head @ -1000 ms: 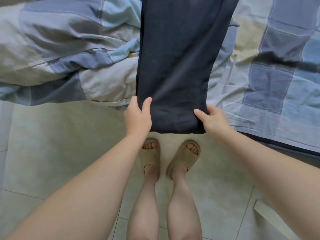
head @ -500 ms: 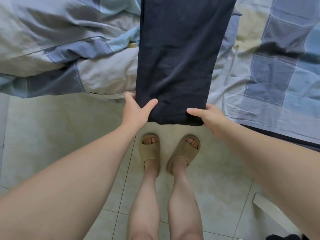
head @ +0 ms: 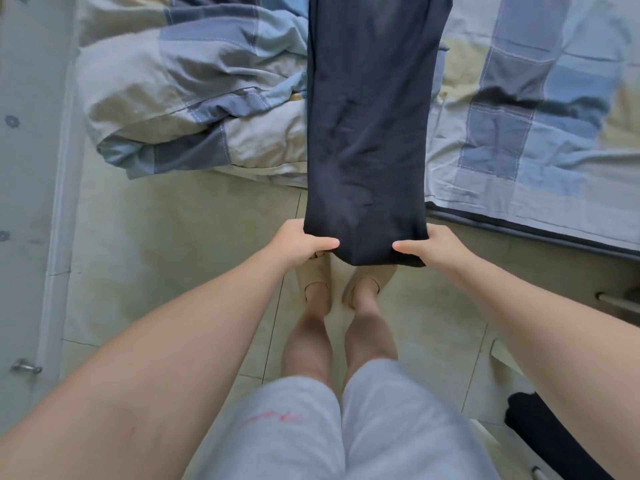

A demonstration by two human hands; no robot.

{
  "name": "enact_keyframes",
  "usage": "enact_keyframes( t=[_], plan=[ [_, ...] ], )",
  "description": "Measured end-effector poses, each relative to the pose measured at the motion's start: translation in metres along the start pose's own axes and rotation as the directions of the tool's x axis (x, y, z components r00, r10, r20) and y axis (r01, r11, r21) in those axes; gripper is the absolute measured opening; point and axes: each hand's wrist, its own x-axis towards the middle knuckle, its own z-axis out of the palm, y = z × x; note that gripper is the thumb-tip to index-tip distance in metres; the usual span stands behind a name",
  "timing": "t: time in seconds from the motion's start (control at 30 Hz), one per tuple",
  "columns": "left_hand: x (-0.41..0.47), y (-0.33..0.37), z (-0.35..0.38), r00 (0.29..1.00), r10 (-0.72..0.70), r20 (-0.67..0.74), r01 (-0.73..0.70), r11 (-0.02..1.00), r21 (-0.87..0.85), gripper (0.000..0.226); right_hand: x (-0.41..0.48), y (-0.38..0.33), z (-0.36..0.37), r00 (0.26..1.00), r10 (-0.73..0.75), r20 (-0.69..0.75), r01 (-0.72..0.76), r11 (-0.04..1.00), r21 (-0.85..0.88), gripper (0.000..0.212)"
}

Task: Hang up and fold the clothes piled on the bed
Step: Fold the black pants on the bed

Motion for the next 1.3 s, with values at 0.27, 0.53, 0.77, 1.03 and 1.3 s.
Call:
enact_keyframes(
  t=[0.27,0.53,0.77,1.03,1.3],
  plan=[
    [-0.113,0.001,-0.003,0.997,0.004,-0.083,-0.002,1.000,0.029,0.046,-0.108,-0.022,0.003,0.979,0.010,-0.204,-0.003,1.000,0.031,0.034],
    [-0.191,0.003,0.013,0.982,0.002,-0.189,-0.009,0.999,-0.034,0.023,-0.193,-0.007,0.024,0.966,0.034,-0.256,-0.022,0.998,0.051,0.028],
    [-0.249,-0.027,0.028,0.960,-0.034,-0.279,0.003,0.994,-0.113,0.012,-0.253,0.042,0.041,0.964,0.069,-0.259,0.016,0.950,0.313,0.019],
    [-0.318,-0.137,0.074,0.961,-0.094,-0.258,0.038,0.976,-0.216,0.023,-0.319,0.146,0.075,0.984,0.075,-0.159,0.002,0.899,0.438,0.021],
    [-0.363,-0.210,0.102,0.964,-0.168,-0.205,0.137,0.978,-0.157,0.034,-0.365,0.235,0.110,0.983,0.184,-0.026,-0.149,0.865,0.479,0.026]
  ],
)
